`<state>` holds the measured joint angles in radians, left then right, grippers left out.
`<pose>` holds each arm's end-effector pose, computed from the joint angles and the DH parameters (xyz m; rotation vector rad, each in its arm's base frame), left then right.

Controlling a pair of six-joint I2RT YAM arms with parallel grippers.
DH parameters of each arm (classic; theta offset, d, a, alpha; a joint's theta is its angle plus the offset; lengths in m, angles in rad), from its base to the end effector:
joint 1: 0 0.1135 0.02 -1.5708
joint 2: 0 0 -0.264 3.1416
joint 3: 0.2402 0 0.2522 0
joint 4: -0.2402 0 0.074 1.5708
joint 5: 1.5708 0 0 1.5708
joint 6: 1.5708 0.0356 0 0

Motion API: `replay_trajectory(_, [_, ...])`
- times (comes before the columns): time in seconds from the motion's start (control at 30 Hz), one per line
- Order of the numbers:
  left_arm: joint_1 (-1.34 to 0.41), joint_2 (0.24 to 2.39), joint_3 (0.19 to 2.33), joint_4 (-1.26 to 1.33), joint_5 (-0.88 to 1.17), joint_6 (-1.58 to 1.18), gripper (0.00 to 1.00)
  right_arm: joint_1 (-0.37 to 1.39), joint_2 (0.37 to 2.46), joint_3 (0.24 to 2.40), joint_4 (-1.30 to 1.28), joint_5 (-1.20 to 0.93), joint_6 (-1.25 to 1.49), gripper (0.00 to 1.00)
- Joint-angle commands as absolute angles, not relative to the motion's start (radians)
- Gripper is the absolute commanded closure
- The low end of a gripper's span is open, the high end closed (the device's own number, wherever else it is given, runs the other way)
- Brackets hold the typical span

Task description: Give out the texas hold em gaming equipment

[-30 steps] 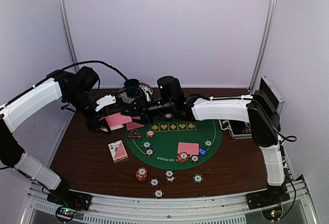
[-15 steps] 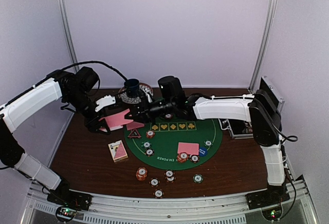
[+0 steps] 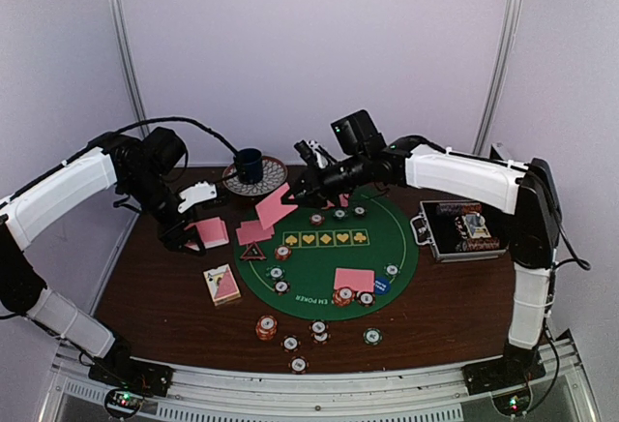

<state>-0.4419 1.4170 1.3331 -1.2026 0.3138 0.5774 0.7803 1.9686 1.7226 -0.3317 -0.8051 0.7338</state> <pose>0.2294 -0.1207 0.3101 1.4259 2.4209 -0.4161 0.3068 0.3398 0.3015 -0.6136 2.4031 1.6472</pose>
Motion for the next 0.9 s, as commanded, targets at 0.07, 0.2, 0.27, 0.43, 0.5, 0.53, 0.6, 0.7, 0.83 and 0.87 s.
replay_trajectory(0.07, [-0.436, 1.399, 1.321, -1.204, 0.307, 0.561, 1.00, 0.768, 1.994, 1.915, -0.840, -0.444, 0.274, 1.00])
replay_trajectory(0.2, [-0.426, 1.398, 1.322, -1.210, 0.313, 0.555, 1.00, 0.798, 2.025, 1.951, -0.920, -0.096, 0.072, 1.00])
replay_trajectory(0.27, [-0.416, 1.400, 1.322, -1.212, 0.318, 0.553, 1.00, 0.821, 2.038, 1.948, -0.899, 0.032, -0.020, 1.00])
replay_trajectory(0.43, [-0.403, 1.397, 1.322, -1.220, 0.324, 0.552, 1.00, 0.884, 2.062, 1.882, -0.734, 0.250, -0.239, 1.00])
replay_trajectory(0.5, [-0.400, 1.390, 1.322, -1.220, 0.325, 0.552, 1.00, 0.906, 2.076, 1.850, -0.652, 0.320, -0.320, 1.00])
replay_trajectory(0.53, [-0.399, 1.387, 1.321, -1.221, 0.325, 0.552, 1.00, 0.914, 2.085, 1.841, -0.615, 0.344, -0.354, 1.00])
replay_trajectory(0.6, [-0.394, 1.377, 1.321, -1.227, 0.326, 0.552, 1.00, 0.925, 2.115, 1.838, -0.568, 0.379, -0.411, 1.00])
replay_trajectory(0.7, [-0.386, 1.370, 1.320, -1.233, 0.325, 0.554, 1.00, 0.938, 2.168, 1.846, -0.518, 0.418, -0.493, 1.00])
replay_trajectory(0.83, [-0.381, 1.367, 1.321, -1.240, 0.326, 0.554, 1.00, 0.953, 2.222, 1.849, -0.475, 0.444, -0.570, 1.00])
replay_trajectory(0.87, [-0.380, 1.368, 1.323, -1.241, 0.327, 0.555, 1.00, 0.956, 2.235, 1.849, -0.466, 0.453, -0.590, 1.00])
